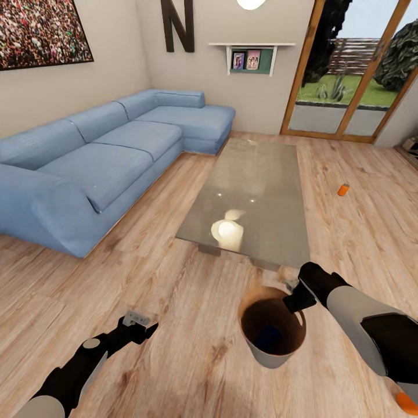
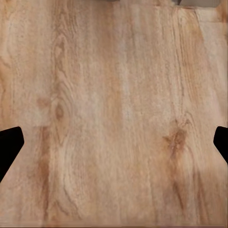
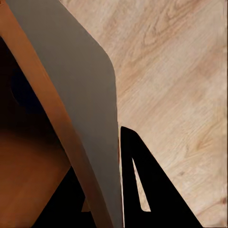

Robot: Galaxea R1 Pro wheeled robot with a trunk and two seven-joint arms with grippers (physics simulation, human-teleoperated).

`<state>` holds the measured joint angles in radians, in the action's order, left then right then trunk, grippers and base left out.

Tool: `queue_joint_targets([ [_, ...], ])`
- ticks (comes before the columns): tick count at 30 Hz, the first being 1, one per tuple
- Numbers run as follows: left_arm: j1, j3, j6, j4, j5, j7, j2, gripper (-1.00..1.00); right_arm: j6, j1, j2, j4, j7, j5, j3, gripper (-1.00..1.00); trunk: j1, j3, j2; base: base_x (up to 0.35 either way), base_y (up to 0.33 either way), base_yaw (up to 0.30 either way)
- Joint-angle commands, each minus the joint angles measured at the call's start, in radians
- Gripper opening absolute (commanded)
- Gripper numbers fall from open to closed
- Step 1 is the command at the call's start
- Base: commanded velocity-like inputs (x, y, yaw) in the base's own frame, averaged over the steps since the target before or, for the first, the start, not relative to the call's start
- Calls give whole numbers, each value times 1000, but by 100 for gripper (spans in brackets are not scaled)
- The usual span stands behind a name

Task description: Put the three can of soda from the living room inside the tash can in the kitchen.

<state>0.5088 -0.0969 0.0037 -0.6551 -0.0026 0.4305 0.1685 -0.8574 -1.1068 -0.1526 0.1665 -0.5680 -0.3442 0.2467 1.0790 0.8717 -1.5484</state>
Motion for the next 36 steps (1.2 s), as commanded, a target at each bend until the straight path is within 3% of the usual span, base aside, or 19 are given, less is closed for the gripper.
queue_joint_targets([
  [1, 0, 0, 0, 6, 0, 0, 0, 100, -5, 0, 0, 0, -7, 6, -5, -100, 0, 0, 0, 0, 0, 0],
  [10, 0, 5, 6, 3, 1, 6, 5, 100, -4, 6, 1, -6, -9, -89, 12, -100, 0, 0, 0, 0, 0, 0],
  [20, -57, 27, 35, -21, -3, 28, -52, 100, 81, 66, -5, 49, -26, -142, 2, -100, 0, 0, 0, 0, 0, 0],
  [21, -84, 27, 35, -21, -3, 28, -53, 100, 82, 121, -5, 99, -52, 235, -73, -100, 0, 0, 0, 0, 0, 0],
  [36, -87, 27, 36, -21, -5, 27, -55, 100, 87, 125, -5, 105, -60, 237, -73, -100, 0, 0, 0, 0, 0, 0],
])
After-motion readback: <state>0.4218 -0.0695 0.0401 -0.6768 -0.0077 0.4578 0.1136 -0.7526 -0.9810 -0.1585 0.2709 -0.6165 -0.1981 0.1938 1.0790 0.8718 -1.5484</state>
